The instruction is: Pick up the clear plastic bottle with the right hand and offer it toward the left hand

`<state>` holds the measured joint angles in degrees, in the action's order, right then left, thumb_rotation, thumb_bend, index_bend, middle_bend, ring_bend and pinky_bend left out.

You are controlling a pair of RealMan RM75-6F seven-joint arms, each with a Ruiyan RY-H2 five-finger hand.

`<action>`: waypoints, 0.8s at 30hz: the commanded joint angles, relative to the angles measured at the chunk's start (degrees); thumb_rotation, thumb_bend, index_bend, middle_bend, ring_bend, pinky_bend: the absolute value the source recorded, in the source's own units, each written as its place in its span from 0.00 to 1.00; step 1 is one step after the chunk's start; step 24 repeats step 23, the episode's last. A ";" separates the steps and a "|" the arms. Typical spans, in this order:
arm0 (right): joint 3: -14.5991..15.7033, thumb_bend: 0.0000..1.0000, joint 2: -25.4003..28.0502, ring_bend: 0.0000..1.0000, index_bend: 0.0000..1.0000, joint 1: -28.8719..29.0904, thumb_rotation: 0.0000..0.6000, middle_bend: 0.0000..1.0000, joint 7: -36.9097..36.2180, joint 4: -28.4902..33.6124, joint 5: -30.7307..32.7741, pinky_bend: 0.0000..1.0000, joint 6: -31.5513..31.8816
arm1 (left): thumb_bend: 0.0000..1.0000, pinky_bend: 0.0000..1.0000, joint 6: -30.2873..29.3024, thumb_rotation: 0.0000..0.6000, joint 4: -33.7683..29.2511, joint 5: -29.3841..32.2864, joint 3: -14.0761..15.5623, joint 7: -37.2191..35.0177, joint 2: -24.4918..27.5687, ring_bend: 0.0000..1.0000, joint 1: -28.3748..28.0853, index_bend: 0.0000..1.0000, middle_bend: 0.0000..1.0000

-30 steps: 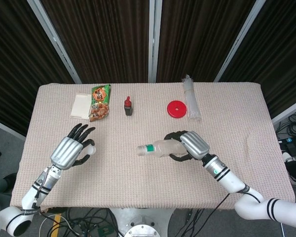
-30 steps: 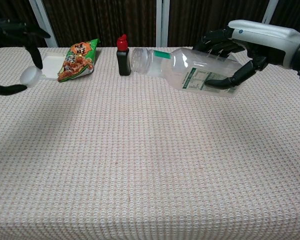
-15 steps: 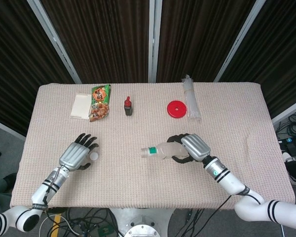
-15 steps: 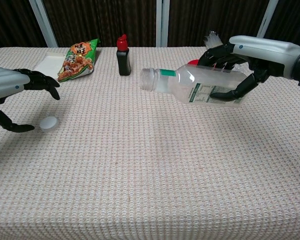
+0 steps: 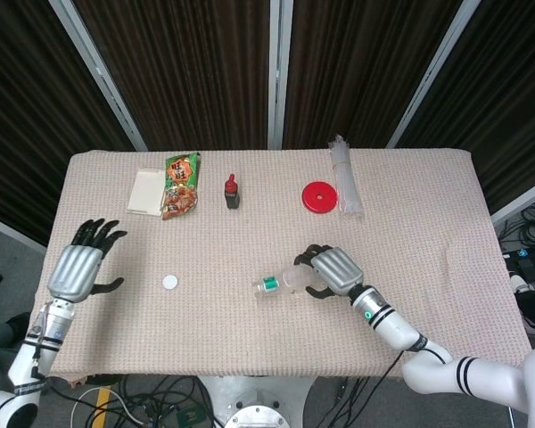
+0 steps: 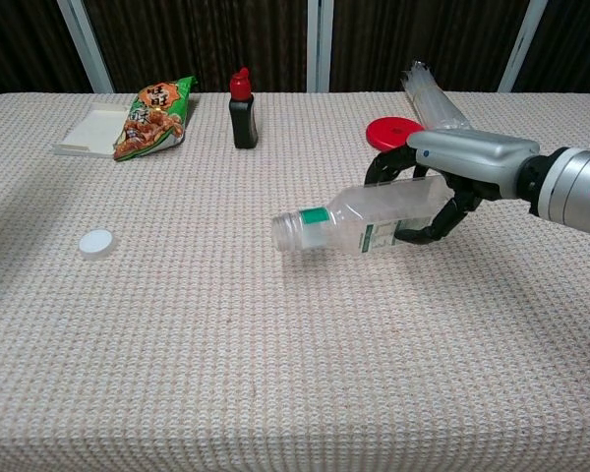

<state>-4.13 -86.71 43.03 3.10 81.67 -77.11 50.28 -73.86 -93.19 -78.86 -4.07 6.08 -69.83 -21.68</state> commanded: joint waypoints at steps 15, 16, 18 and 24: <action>4.46 0.33 20.87 0.00 0.00 -20.92 1.00 0.12 1.17 15.17 -1.89 0.09 27.58 | 0.11 0.00 -10.84 1.00 4.72 1.13 3.05 -12.54 7.21 0.00 13.86 0.18 0.08; 4.87 0.33 21.76 0.00 0.00 -22.66 1.00 0.12 0.93 15.68 -2.14 0.09 29.59 | 0.11 0.00 -11.82 1.00 4.27 0.72 3.47 -12.21 7.30 0.00 14.79 0.18 0.08; 5.33 0.33 22.75 0.00 0.01 -24.93 1.00 0.12 0.50 16.25 -2.70 0.09 32.26 | 0.11 0.00 -13.53 1.00 3.31 -0.30 4.12 -11.35 7.29 0.00 16.10 0.18 0.08; 5.70 0.33 23.80 0.00 0.04 -28.94 1.00 0.13 -0.20 16.94 -5.26 0.09 37.28 | 0.09 0.00 -18.00 1.00 0.74 -2.95 4.90 -8.87 6.46 0.00 18.94 0.18 0.08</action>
